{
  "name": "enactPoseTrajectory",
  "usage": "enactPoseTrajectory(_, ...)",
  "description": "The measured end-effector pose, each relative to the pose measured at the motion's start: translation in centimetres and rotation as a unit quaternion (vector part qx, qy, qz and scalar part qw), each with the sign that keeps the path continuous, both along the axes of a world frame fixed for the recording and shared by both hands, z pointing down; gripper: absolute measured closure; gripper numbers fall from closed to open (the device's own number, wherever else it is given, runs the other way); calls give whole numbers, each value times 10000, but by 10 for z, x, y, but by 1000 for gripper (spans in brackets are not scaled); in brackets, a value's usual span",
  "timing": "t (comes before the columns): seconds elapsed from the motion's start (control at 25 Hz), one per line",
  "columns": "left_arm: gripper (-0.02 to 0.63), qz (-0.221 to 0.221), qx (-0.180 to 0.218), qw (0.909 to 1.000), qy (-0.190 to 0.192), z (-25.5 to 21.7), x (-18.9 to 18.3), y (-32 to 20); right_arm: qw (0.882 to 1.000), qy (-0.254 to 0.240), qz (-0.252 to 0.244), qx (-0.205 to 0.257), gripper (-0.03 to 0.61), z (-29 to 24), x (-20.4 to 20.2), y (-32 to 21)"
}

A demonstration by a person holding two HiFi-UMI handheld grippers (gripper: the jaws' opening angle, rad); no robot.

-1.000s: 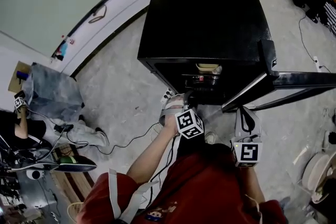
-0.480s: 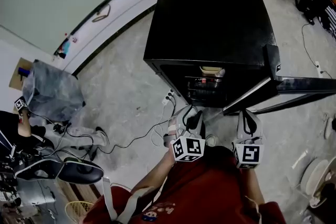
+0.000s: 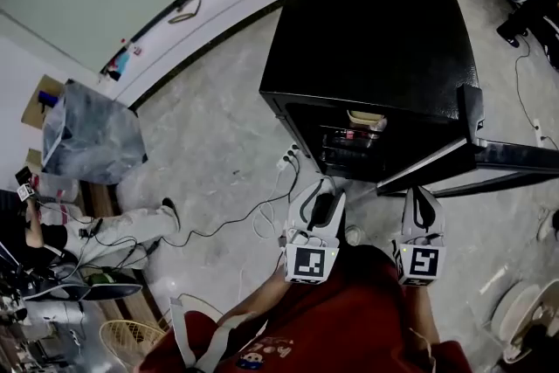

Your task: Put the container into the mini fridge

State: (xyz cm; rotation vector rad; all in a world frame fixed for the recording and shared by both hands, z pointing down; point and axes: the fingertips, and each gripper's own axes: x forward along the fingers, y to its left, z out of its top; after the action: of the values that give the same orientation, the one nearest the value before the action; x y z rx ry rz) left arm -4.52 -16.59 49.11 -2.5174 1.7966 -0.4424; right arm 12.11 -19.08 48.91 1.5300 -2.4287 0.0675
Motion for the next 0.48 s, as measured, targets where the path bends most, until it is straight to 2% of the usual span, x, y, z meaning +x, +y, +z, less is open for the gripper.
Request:
enactPoseTrajectory(0.36, 444, -357, 704, 9952, 574, -65, -14, -1, 9994, -20, -267, 197, 578, -10, -10, -5)
enactPoseTrajectory(0.48, 509, -529, 734, 9926, 806, -76, -21, -1, 9994, -51, -313, 170, 578, -8, -15, -5)
